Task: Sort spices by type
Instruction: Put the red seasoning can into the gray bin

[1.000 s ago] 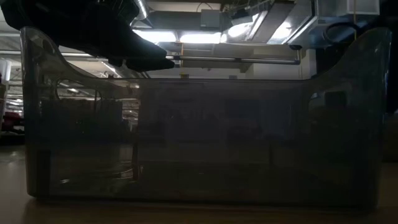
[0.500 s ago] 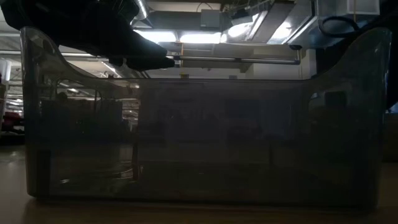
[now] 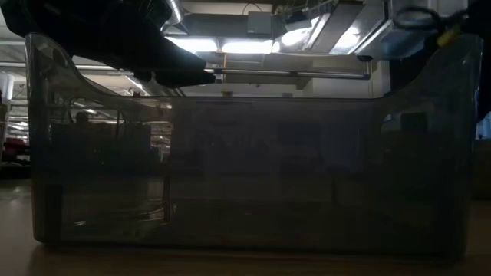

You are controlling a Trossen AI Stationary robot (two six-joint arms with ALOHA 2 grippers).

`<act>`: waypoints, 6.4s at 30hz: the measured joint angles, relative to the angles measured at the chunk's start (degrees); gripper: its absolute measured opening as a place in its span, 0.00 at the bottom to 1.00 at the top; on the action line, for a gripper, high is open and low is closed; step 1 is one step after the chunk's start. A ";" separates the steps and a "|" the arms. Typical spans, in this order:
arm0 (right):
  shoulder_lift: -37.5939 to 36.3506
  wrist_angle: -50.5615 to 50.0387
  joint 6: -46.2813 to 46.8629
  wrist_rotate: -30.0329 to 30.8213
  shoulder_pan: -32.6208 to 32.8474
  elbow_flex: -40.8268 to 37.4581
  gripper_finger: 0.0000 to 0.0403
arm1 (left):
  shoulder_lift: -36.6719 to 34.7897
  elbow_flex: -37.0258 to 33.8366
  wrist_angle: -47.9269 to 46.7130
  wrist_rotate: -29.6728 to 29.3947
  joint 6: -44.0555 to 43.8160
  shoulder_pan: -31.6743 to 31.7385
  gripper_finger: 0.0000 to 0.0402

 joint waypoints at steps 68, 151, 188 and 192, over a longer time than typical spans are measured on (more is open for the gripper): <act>0.00 81.18 -91.36 -1.01 -21.81 -3.37 0.64 | 16.11 62.10 -125.16 7.44 -93.00 -29.90 0.78; 0.57 78.65 -85.43 -3.13 -21.77 -3.31 0.64 | 16.02 39.85 -108.54 12.76 -73.98 -26.63 0.51; 5.11 75.93 -76.64 -7.02 -16.37 -3.30 0.64 | 36.59 68.09 -105.15 0.20 -17.35 3.36 0.51; 5.11 75.59 -77.36 -6.99 -16.37 -3.30 0.64 | 39.18 69.41 -103.89 0.16 -16.21 3.83 0.52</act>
